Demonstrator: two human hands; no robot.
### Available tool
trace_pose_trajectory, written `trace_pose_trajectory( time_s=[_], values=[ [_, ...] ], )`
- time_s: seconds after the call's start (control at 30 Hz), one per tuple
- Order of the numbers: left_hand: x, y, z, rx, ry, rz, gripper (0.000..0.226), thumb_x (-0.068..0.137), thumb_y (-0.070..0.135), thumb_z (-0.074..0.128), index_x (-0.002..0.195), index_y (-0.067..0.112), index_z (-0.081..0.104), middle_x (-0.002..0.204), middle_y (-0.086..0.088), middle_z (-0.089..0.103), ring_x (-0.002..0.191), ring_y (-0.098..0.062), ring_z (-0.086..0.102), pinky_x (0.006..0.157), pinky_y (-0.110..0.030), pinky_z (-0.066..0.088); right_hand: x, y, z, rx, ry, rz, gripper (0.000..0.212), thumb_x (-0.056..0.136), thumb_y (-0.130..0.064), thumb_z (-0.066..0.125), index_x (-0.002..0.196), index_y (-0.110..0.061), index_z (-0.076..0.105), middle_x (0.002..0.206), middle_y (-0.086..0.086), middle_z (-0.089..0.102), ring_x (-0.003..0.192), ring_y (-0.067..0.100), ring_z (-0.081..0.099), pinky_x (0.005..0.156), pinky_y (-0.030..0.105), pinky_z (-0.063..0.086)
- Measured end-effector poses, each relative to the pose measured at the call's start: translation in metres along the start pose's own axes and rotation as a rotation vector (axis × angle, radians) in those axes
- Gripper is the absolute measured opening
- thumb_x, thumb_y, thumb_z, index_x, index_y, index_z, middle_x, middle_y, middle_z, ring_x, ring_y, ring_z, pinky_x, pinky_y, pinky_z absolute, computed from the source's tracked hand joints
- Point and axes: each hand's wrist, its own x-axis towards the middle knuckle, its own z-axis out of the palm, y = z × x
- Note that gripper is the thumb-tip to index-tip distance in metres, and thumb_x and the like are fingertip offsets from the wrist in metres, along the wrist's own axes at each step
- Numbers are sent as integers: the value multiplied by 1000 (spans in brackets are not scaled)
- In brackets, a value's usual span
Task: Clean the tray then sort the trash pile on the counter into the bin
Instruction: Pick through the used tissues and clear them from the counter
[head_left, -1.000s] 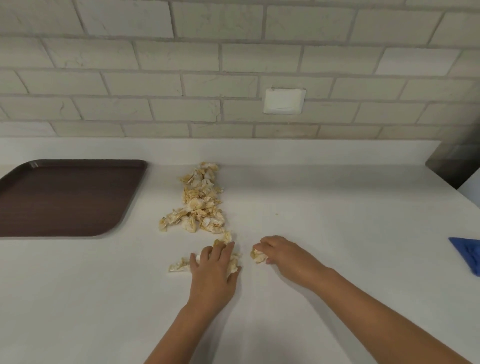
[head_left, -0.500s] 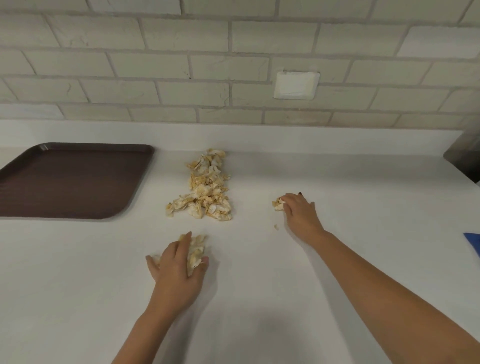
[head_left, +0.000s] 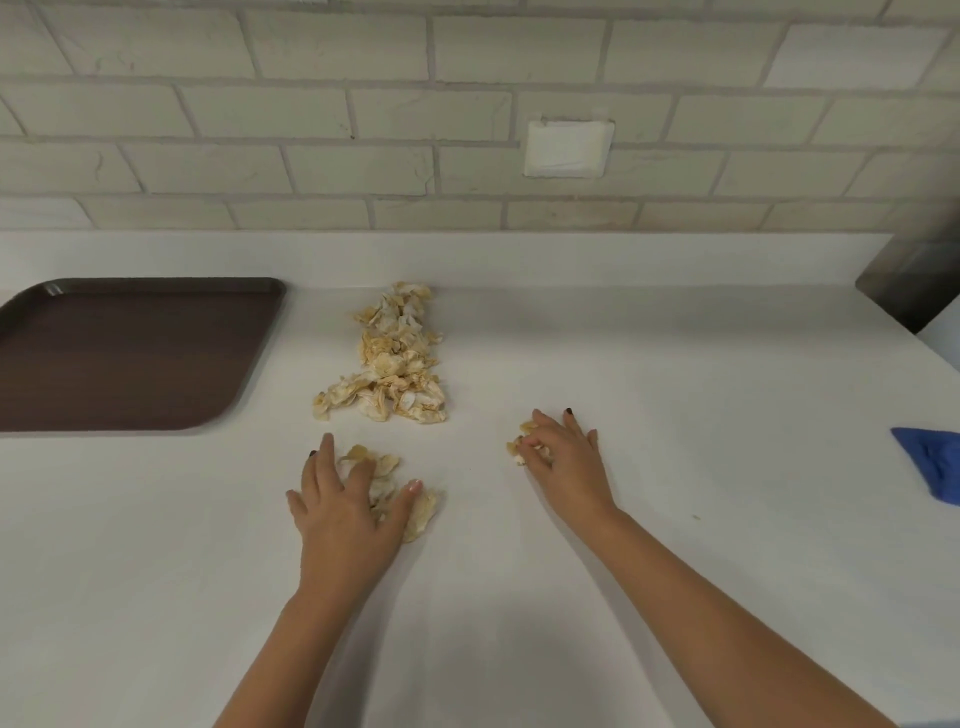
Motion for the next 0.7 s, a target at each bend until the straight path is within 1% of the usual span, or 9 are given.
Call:
trace_pose_trajectory(
  time_s=[0.1,0.2,0.27,0.33,0.43,0.5,0.57,0.63,0.7],
  values=[
    [-4,11,-2,50,-140,-54,106,57,94,22,140,29,34,158,-3,9,145,-28,-3,109,-62,2,-8,-3,-1,5,-10,-9,13,94,-17,54,83,-24,54,148,-3,39,146,23,10,116,43,-2],
    [-2,11,0,152,-207,-43,109,61,93,30,149,31,14,158,3,9,145,-29,1,107,-64,8,-15,-3,-4,-66,-27,-14,13,96,-14,48,99,-20,59,149,-6,37,147,21,9,116,44,-3],
    [0,10,4,203,-179,-10,91,75,79,37,149,28,20,154,2,26,142,-29,18,104,-65,16,-18,-4,-6,-131,-50,-50,33,98,-15,42,128,-24,52,147,-9,40,146,20,11,117,45,-1],
    [2,7,10,201,-94,19,71,86,61,45,144,22,36,138,-1,48,131,-28,38,99,-66,24,-17,-3,-8,-249,-93,-99,43,100,-21,34,141,-31,38,144,-10,42,144,21,15,117,49,2],
    [2,0,18,207,-32,51,55,89,46,54,134,14,52,118,-8,60,111,-32,53,90,-67,32,-18,0,-9,-340,-145,-168,44,97,-37,28,134,-28,50,137,-7,46,136,24,28,115,49,10],
    [-1,1,19,212,-21,18,52,90,49,47,125,12,58,116,-11,59,110,-35,50,90,-68,32,-23,3,-10,-283,-107,-208,41,96,-39,34,123,-23,61,125,-5,55,122,24,41,110,44,26],
    [-6,6,17,189,-50,-73,48,92,48,38,123,18,57,129,-11,50,125,-36,37,95,-69,24,-31,8,-12,-204,-41,-238,32,95,-30,44,112,-17,67,112,-3,61,108,23,48,98,32,37],
    [-12,8,18,199,-105,-147,44,95,46,35,130,24,49,144,-9,35,135,-37,22,100,-67,17,-41,12,-14,-195,-2,-271,21,94,-15,52,107,-15,68,107,-4,61,104,20,48,91,21,34],
    [-14,5,18,219,-103,-106,40,95,39,41,128,19,51,140,-12,40,129,-39,31,96,-67,21,-50,14,-17,-212,3,-304,20,91,-5,53,102,-15,66,104,-4,61,102,18,47,90,19,30]
  ],
)
